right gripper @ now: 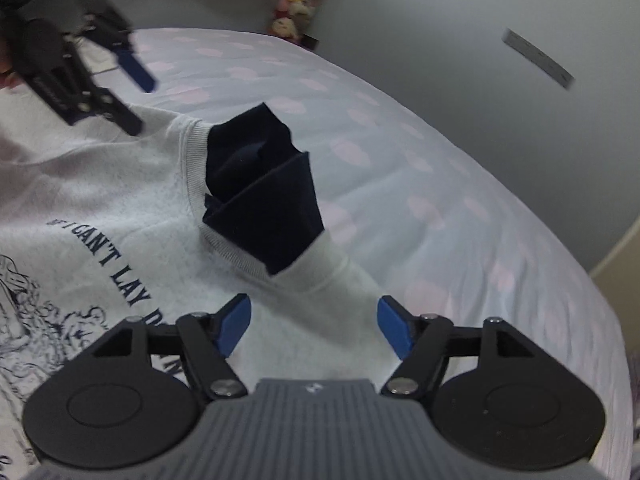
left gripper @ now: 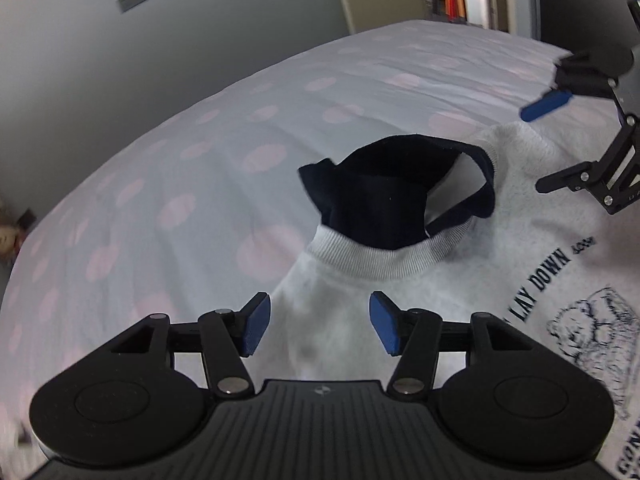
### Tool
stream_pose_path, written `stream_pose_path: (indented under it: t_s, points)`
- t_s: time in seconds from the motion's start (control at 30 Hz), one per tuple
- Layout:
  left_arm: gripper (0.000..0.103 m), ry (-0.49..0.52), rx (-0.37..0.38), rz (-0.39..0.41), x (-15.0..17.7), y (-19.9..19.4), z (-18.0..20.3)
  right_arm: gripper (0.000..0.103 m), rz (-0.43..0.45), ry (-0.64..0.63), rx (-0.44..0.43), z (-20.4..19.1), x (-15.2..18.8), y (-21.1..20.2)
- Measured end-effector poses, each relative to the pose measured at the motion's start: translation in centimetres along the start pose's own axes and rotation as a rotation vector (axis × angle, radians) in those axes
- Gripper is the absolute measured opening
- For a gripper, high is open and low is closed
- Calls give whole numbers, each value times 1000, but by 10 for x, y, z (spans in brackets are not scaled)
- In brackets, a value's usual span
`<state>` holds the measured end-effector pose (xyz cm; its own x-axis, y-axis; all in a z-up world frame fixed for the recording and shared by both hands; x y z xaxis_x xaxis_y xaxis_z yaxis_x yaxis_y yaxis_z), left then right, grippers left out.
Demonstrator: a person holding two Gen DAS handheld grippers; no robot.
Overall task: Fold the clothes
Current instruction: 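Grasp the navy collar with both grippers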
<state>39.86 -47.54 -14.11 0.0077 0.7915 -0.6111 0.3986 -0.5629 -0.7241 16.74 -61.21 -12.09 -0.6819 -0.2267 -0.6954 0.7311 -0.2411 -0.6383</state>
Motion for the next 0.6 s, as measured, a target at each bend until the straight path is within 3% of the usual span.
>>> stream_pose_path:
  t_s: [0.17,0.27,0.3,0.33,0.37,0.4,0.43,0.6]
  points:
    - [50,3,31,22,-11,29,3,72,65,-142,-17,-12,-8,17]
    - [39,-6,1,23,-14,37,5,70,100,-183,-17,-18,-13,23]
    - [28,-21,-7,22,-15,38,4,60,94,-183,-15,-19,-13,25]
    - [24,-49,-2,21,-14,38,1,42,91,-180,-10,-19,-15,27]
    - [23,-78,3,20,-14,38,-3,33,94,-161,2,-16,-18,26]
    - [19,-100,5,19,-13,37,-5,17,98,-143,15,-12,-22,24]
    - [16,-111,3,19,-14,35,-6,10,102,-124,27,-9,-25,23]
    - [13,-117,-54,57,-29,19,-9,5,121,-32,90,7,-41,16]
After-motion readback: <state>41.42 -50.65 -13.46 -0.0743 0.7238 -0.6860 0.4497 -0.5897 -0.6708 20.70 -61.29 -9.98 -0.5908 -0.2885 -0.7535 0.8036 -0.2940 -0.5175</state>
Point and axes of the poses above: each gripper's, at about its wrist camera, not at the fingertips, and y roughly the way its jaws point, z to its right, x to its underside, the point moved 3 cm from there along y, roughly the way its jaws point, and after that the axes turned 4 degrees about y, right-handed, at the moved point
